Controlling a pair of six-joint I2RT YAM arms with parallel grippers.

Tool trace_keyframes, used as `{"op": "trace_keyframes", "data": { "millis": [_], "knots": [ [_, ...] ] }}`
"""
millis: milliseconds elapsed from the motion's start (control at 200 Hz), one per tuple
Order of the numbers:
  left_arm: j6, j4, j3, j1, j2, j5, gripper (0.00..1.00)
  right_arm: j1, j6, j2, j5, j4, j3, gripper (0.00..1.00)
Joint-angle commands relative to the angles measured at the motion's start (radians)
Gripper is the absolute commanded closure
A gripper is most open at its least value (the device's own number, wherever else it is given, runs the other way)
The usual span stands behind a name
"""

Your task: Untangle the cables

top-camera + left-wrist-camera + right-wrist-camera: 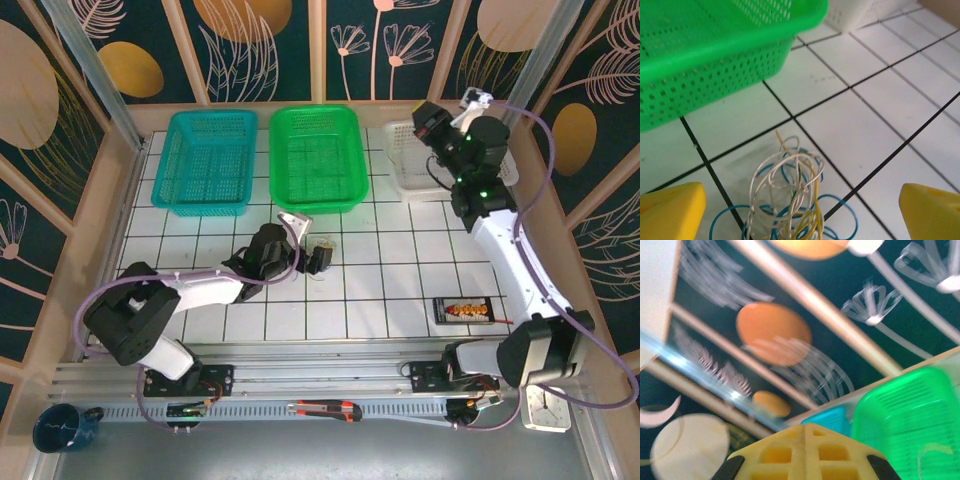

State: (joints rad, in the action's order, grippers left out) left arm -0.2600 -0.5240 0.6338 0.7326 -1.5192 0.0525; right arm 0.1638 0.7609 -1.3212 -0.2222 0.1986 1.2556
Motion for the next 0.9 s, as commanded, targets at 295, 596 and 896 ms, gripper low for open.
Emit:
{"op": "trace_keyframes", "data": {
  "millis": [295,596,896],
  "knots": [
    [-0.158,0.123,0.056,0.005,0.189,0.009,0.01,-0.16,-0.046,-0.249,0.112,0.087,0.11,1.0],
    [-0.25,0.088,0.024,0.004,0.242,-0.001,0.01,-0.189,-0.128,-0.495,0.165,0.059,0.251,1.0],
    [-0.259,0.102,0.033,0.005,0.215,-0.003,0.01,-0.203,-0.157,-0.639,0.022,0.021,0.361,0.42]
  ]
}}
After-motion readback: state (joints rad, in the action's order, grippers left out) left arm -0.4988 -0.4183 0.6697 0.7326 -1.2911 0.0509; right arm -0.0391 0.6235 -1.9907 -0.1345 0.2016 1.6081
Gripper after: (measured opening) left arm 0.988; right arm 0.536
